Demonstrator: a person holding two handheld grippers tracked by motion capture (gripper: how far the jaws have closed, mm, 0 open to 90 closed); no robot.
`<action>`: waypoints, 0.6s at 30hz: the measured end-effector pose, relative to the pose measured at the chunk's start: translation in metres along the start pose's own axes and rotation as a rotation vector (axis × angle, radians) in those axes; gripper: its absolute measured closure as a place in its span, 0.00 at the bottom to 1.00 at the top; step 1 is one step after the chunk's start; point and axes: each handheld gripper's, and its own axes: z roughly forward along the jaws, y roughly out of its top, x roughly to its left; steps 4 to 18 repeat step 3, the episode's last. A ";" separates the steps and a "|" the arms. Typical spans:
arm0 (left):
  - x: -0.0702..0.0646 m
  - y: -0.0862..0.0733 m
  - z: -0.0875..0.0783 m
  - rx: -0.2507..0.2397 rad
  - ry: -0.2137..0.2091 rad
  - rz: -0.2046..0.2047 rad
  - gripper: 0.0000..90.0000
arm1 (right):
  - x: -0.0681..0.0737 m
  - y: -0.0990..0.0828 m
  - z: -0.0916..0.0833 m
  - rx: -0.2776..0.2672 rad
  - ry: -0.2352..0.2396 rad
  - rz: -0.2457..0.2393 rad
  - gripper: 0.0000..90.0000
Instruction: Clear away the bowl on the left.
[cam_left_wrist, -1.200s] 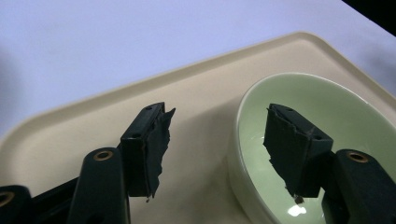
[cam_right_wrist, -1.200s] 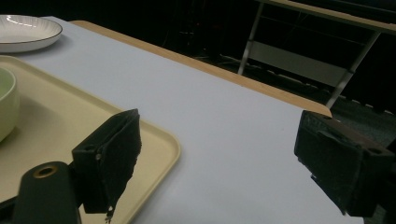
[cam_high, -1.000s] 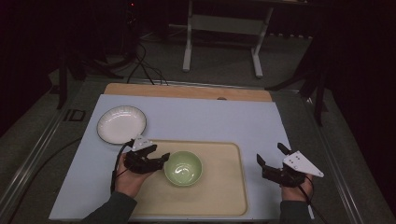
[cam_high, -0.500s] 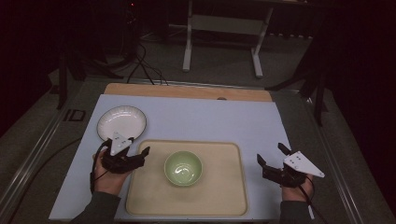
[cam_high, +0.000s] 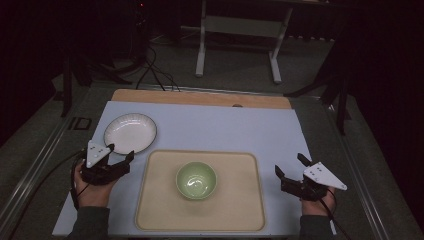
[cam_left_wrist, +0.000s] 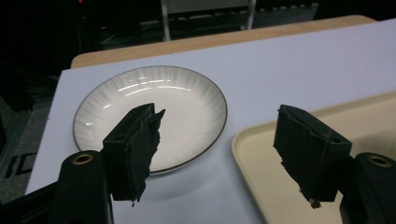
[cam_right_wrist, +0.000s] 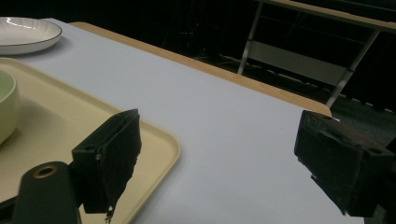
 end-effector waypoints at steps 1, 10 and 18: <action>0.002 -0.001 -0.001 -0.005 0.002 -0.003 0.35 | 0.000 0.000 0.000 0.001 0.000 0.001 0.16; 0.005 -0.002 -0.002 -0.011 0.013 -0.014 0.34 | 0.000 0.000 0.000 0.004 -0.004 0.002 0.16; 0.005 -0.002 -0.002 -0.011 0.013 -0.014 0.34 | 0.000 0.000 0.000 0.004 -0.004 0.002 0.16</action>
